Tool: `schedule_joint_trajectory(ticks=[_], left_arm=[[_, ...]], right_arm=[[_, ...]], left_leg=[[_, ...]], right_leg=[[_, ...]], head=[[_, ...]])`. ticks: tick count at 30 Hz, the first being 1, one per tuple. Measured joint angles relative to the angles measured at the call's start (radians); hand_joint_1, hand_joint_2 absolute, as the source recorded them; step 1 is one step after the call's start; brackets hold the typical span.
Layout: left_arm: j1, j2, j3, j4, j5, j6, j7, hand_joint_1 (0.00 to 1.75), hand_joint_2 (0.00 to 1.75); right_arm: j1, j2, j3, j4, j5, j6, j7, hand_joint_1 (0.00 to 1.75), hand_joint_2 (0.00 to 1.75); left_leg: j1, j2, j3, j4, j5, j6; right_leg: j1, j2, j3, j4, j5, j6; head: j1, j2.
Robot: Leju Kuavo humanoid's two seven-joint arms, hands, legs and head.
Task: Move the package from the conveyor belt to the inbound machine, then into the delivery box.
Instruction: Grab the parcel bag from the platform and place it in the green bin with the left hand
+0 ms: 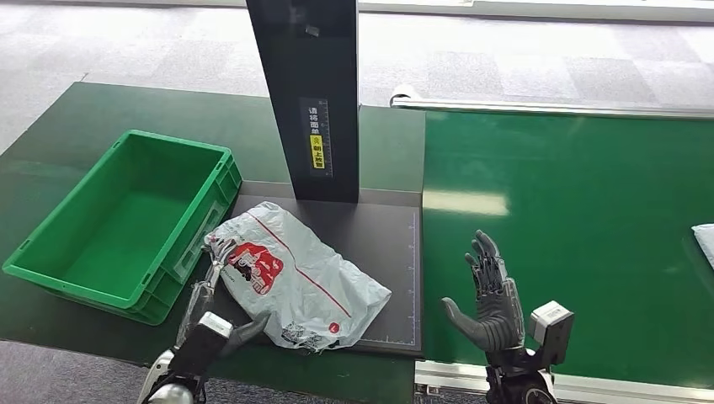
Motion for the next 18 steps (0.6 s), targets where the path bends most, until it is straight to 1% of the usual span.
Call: schedule_joint_trajectory(ticks=[2,4,7,11,15,18], left_arm=[[0.016,0.036,-0.095,0.032,-0.216,0.119,0.049,0.0,1.75],[0.019,0.073,-0.207,0.071,-0.442,0.24,0.129,0.0,1.75],[-0.005,0.097,-0.284,0.1,-0.543,0.274,0.205,0.0,1.75],[-0.026,0.12,-0.338,0.124,-0.574,0.284,0.234,0.0,1.75],[-0.035,0.14,-0.358,0.138,-0.636,0.285,0.279,1.73,1.75],[-0.036,0.15,-0.364,0.147,-0.682,0.293,0.311,1.75,1.75]], right_arm=[[0.012,0.005,-0.021,-0.001,-0.001,0.002,-0.019,0.0,1.75],[0.019,0.009,-0.035,-0.001,-0.001,0.0,-0.032,0.0,1.75],[0.019,0.012,-0.035,-0.004,0.002,-0.006,-0.032,0.0,1.75],[0.019,0.016,-0.035,-0.009,0.004,-0.012,-0.032,0.0,1.75],[0.023,0.019,-0.032,-0.021,0.006,-0.015,-0.032,0.0,1.75],[0.03,0.025,-0.03,-0.036,0.009,-0.014,-0.032,0.0,1.75]], left_leg=[[0.0,0.0,0.0,0.0,0.0,0.0],[0.0,0.0,0.0,0.0,0.0,0.0],[0.0,0.0,0.0,0.0,0.0,0.0],[0.0,0.0,0.0,0.0,0.0,0.0],[0.0,0.0,0.0,0.0,0.0,0.0],[0.0,0.0,0.0,0.0,0.0,0.0]], right_leg=[[0.0,0.0,0.0,0.0,0.0,0.0],[0.0,0.0,0.0,0.0,0.0,0.0],[0.0,0.0,0.0,0.0,0.0,0.0],[0.0,0.0,0.0,0.0,0.0,0.0],[0.0,0.0,0.0,0.0,0.0,0.0],[0.0,0.0,0.0,0.0,0.0,0.0]], head=[[0.0,0.0],[0.0,0.0],[0.0,0.0],[0.0,0.0],[0.0,0.0],[0.0,0.0]])
